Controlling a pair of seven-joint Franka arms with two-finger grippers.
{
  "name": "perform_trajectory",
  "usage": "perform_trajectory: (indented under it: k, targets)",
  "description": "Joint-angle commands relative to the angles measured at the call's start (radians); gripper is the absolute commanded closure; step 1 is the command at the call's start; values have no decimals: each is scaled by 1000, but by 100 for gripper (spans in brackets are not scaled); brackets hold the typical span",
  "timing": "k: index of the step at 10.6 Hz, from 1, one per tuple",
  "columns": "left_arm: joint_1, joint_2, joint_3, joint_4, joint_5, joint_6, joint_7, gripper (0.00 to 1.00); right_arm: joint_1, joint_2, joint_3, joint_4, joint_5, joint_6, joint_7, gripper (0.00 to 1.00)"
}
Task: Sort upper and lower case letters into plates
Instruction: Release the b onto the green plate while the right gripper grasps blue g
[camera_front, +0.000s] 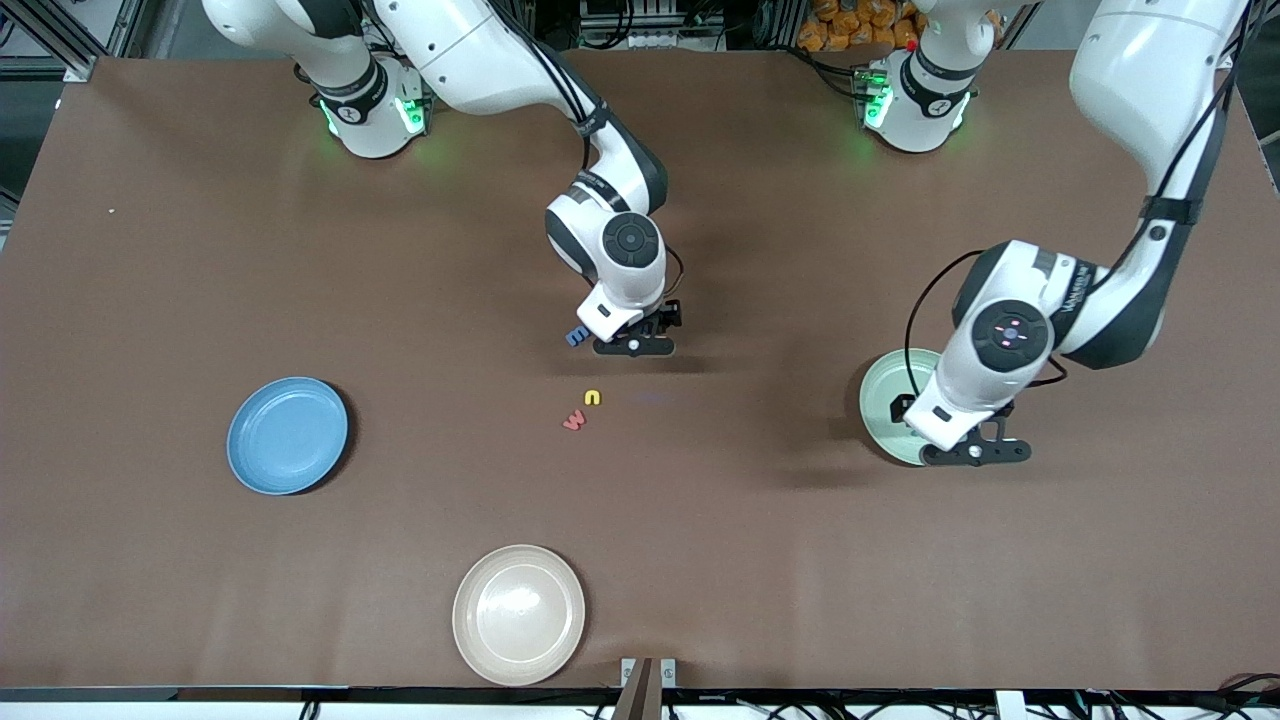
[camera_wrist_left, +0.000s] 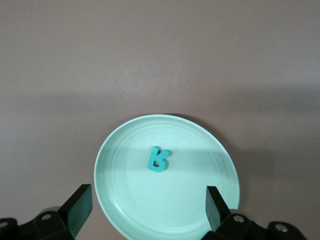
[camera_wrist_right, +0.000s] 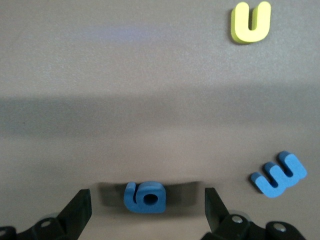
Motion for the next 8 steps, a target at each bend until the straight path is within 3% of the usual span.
perform_trajectory:
  k: [1, 5, 6, 7, 8]
  targets:
    - [-6, -55, 0, 63, -100, -127, 77, 0, 9, 2, -6, -1, 20, 0, 48, 0]
    - [-12, -154, 12, 126, -220, -259, 129, 0, 9, 5, -6, -11, 20, 5, 48, 0]
    - [-15, -190, 33, 128, -242, -267, 169, 0, 5, 5, -6, -9, 20, 5, 48, 0]
    - [-47, -228, 99, 128, -297, -279, 200, 0, 7, 5, -6, -9, 20, 5, 48, 0]
    - [-107, -263, 186, 128, -353, -305, 230, 0, 7, 5, -6, -9, 20, 3, 48, 25]
